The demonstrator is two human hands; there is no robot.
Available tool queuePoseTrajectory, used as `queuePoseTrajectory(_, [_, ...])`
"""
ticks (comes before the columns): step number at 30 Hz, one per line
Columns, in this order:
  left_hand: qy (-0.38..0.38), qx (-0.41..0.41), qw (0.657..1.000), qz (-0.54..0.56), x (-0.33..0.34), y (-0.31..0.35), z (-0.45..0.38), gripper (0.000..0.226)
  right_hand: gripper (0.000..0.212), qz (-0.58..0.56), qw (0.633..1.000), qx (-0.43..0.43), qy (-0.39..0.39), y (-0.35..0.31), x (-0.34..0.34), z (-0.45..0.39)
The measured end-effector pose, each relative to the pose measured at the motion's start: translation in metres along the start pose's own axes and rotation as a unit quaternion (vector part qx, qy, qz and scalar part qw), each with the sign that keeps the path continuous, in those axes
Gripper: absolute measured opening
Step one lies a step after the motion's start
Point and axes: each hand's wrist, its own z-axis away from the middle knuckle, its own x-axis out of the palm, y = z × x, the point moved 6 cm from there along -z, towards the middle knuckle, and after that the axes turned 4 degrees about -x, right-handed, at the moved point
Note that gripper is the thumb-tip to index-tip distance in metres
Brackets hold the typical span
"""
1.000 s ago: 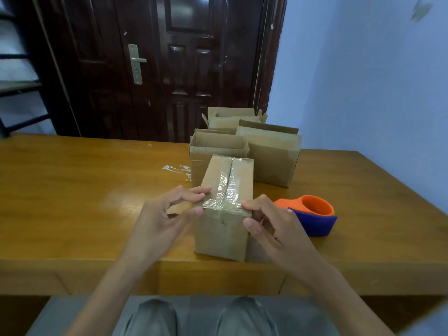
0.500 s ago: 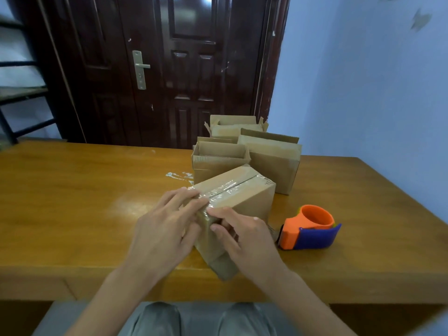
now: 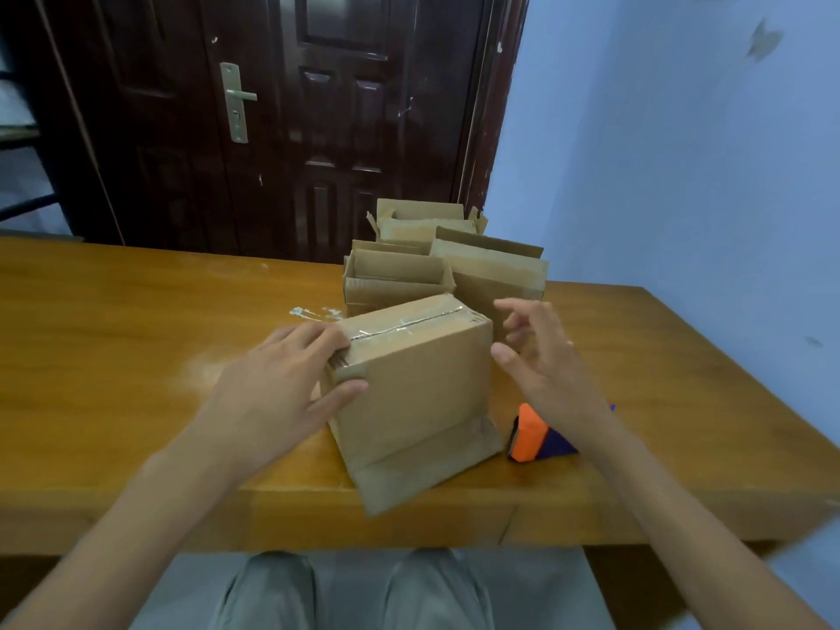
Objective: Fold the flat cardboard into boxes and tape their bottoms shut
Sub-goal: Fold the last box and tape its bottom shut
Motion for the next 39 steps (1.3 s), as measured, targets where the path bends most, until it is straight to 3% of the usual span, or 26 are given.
queuePoseTrajectory(4, [-0.068,0.005,0.994,0.085,-0.002,-0.031,-0.01,0.066,0.051,-0.075,0.987,0.019,-0.137,-0.005,0.018,-0.011])
queuePoseTrajectory(7, [-0.043,0.015,0.991,0.122,-0.011,-0.062,-0.019,0.049,0.056,-0.101,0.977,-0.006,-0.188,-0.017,0.034,-0.007])
queuePoseTrajectory(9, [-0.007,0.0,0.996,0.087,-0.015,-0.08,-0.023,0.041,0.062,-0.087,0.978,-0.036,-0.185,-0.028,0.041,-0.004])
queuePoseTrajectory(13, [0.1,-0.052,0.993,0.025,-0.012,-0.093,-0.022,0.04,0.061,0.108,0.977,-0.152,-0.101,-0.061,0.057,-0.001])
queuePoseTrajectory(17, [0.126,-0.101,0.962,0.218,0.02,-0.08,-0.014,0.034,0.045,0.099,0.98,-0.171,-0.025,-0.088,0.082,0.001])
queuePoseTrajectory(19, [0.113,-0.115,0.939,0.303,0.028,-0.072,-0.009,0.029,0.037,0.028,0.988,-0.142,-0.05,-0.091,0.092,-0.002])
queuePoseTrajectory(21, [0.084,-0.12,0.929,0.34,0.024,-0.064,-0.006,0.038,0.03,-0.01,0.987,-0.141,-0.072,-0.088,0.094,-0.006])
queuePoseTrajectory(23, [0.031,-0.109,0.934,0.337,0.019,-0.053,-0.001,0.059,0.029,0.009,0.982,-0.171,-0.085,-0.088,0.092,-0.009])
queuePoseTrajectory(27, [-0.046,-0.06,0.968,0.24,0.025,-0.037,0.005,0.072,0.033,0.025,0.977,-0.189,-0.099,-0.088,0.092,-0.011])
queuePoseTrajectory(33, [0.013,-0.059,0.957,0.285,0.03,-0.042,0.005,0.072,0.043,-0.059,0.981,-0.122,-0.14,-0.076,0.07,-0.001])
queuePoseTrajectory(37, [0.087,0.015,0.981,0.173,0.023,-0.033,0.005,0.057,0.042,0.068,0.985,-0.071,-0.143,-0.015,-0.005,0.028])
queuePoseTrajectory(39, [0.099,0.012,0.978,0.185,0.023,-0.032,0.005,0.056,0.038,0.153,0.971,-0.04,-0.179,0.022,-0.033,0.047])
